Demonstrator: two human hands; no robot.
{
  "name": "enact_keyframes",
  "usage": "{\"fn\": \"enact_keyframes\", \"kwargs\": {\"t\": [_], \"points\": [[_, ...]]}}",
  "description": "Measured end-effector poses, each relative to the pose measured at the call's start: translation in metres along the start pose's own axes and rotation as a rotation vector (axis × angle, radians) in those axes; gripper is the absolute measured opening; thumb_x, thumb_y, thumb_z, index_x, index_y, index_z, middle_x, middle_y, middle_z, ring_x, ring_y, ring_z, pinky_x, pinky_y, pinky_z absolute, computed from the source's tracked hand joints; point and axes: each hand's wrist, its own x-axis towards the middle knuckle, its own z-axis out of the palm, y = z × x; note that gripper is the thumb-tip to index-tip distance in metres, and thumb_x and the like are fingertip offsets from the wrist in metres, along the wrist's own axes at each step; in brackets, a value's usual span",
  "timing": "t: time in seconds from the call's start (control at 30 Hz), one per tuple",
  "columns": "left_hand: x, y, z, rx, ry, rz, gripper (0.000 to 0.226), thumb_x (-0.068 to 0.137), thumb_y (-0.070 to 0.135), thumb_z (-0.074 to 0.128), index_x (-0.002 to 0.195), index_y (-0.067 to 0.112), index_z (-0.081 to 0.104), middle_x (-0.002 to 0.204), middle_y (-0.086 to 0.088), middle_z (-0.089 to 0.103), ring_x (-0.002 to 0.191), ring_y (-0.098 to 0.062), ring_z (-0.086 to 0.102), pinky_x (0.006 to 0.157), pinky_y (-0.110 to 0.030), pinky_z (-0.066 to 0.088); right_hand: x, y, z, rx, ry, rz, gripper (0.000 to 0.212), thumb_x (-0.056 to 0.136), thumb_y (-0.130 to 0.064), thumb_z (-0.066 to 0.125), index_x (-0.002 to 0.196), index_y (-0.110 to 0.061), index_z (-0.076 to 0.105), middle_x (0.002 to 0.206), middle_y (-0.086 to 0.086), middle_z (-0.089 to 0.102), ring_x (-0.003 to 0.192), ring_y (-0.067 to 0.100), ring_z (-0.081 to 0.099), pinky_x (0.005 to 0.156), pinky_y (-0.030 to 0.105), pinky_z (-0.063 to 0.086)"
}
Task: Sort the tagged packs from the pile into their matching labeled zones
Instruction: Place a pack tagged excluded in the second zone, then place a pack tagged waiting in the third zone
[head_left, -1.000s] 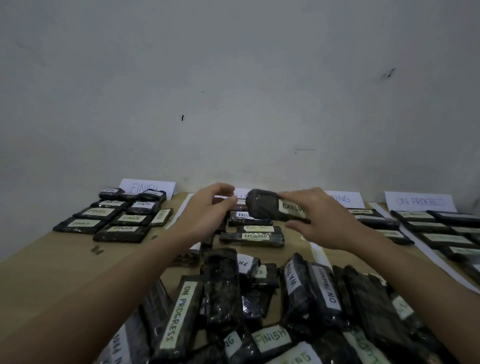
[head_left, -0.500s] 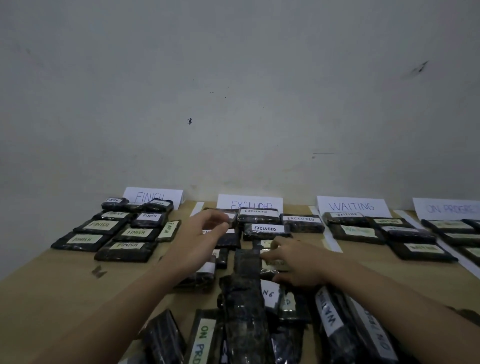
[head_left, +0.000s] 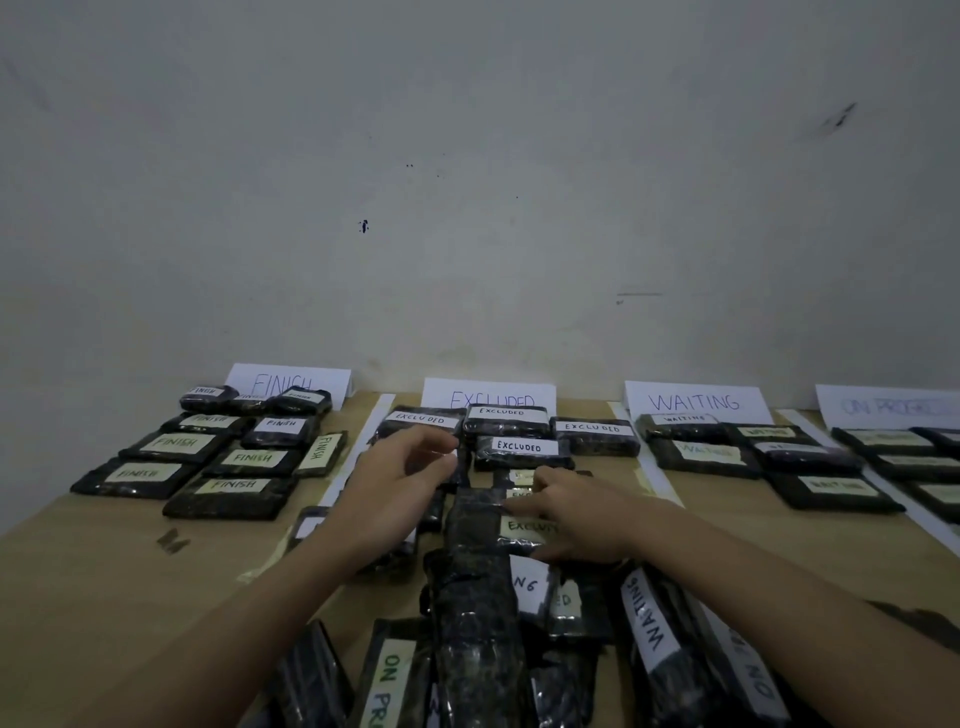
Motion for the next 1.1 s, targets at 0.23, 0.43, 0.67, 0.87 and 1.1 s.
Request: {"fn": "enact_keyframes", "kwargs": {"t": [0.23,0.43,0.67,0.87,1.1], "points": [[-0.002,0.007,-0.003,-0.004,0.017,0.034,0.014,0.090,0.016,0.057,0.101,0.020,0.064,0.098,0.009,0.064,0.096,0.000,0.058,0.074,-0.013,0.042,-0.029,-0.009,-0.023,0.336,0.174,-0.072,0.034,0.089,-0.018,0.056,0.122,-0.025,0.060,0.110,-0.002,0.062,0.095,0.009,0.054,0.073,0.013,0.038],[-0.013,0.008,-0.002,0.028,-0.053,0.031,0.014,0.091,0.016,0.056,0.102,0.020,0.063,0.102,0.007,0.065,0.099,-0.005,0.059,0.081,-0.017,0.044,-0.048,-0.034,-0.026,0.351,-0.107,-0.142,0.068,0.078,-0.044,0.070,0.137,-0.023,0.044,0.134,-0.008,0.052,0.117,0.012,0.051,0.099,0.027,0.042],[-0.026,0.013,0.001,0.075,-0.082,0.031,0.018,0.091,0.016,0.056,0.107,0.020,0.062,0.104,0.007,0.064,0.099,-0.003,0.057,0.083,-0.013,0.042,-0.063,-0.034,-0.035,0.148,0.208,-0.079,0.071,0.076,-0.031,0.072,0.139,-0.024,0.038,0.132,-0.004,0.040,0.122,0.012,0.034,0.102,0.029,0.035],[-0.023,0.024,0.009,-0.056,-0.196,-0.043,0.035,0.091,0.029,0.054,0.125,0.021,0.054,0.118,0.006,0.063,0.109,-0.010,0.059,0.096,-0.038,0.048,-0.083,-0.006,-0.042,0.251,0.573,-0.066,0.074,0.071,-0.008,0.074,0.137,-0.022,0.043,0.135,-0.007,0.042,0.126,0.006,0.033,0.106,0.022,0.032],[-0.024,0.056,0.029,-0.253,-0.209,-0.016,0.024,0.092,0.024,0.052,0.115,0.020,0.060,0.107,0.004,0.070,0.096,-0.010,0.067,0.089,-0.036,0.053,-0.117,0.003,-0.041,0.361,0.786,0.012,0.075,0.067,-0.005,0.079,0.134,-0.013,0.046,0.124,-0.008,0.047,0.109,-0.010,0.036,0.091,-0.005,0.026]]}}
